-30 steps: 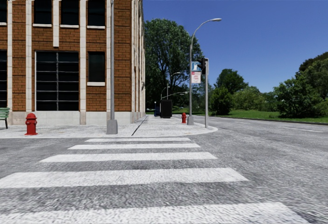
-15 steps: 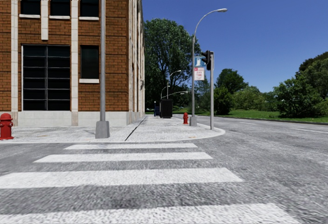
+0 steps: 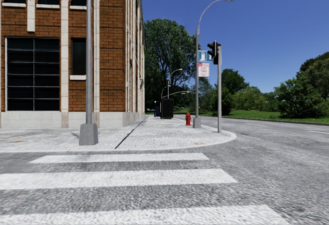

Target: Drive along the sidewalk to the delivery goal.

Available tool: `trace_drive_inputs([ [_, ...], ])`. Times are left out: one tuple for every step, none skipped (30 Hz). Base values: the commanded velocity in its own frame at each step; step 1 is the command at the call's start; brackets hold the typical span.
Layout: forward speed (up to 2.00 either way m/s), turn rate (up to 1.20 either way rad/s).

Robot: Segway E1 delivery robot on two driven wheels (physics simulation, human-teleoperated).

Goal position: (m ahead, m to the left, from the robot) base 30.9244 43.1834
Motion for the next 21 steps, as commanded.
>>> trace_drive_inputs([
  [2.00, 0.00],
  [2.00, 0.00],
  [2.00, 0.00],
  [2.00, 0.00],
  [2.00, 0.00],
  [2.00, 0.00],
  [2.00, 0.00],
  [2.00, 0.00],
  [2.00, 0.00],
  [2.00, 0.00],
  [2.00, 0.00],
  [2.00, 0.00],
  [2.00, 0.00],
  [2.00, 0.00],
  [2.00, 0.00],
  [2.00, 0.00],
  [2.00, 0.00],
  [2.00, 0.00],
  [2.00, 0.00],
  [2.00, 0.00],
  [2.00, 0.00],
])
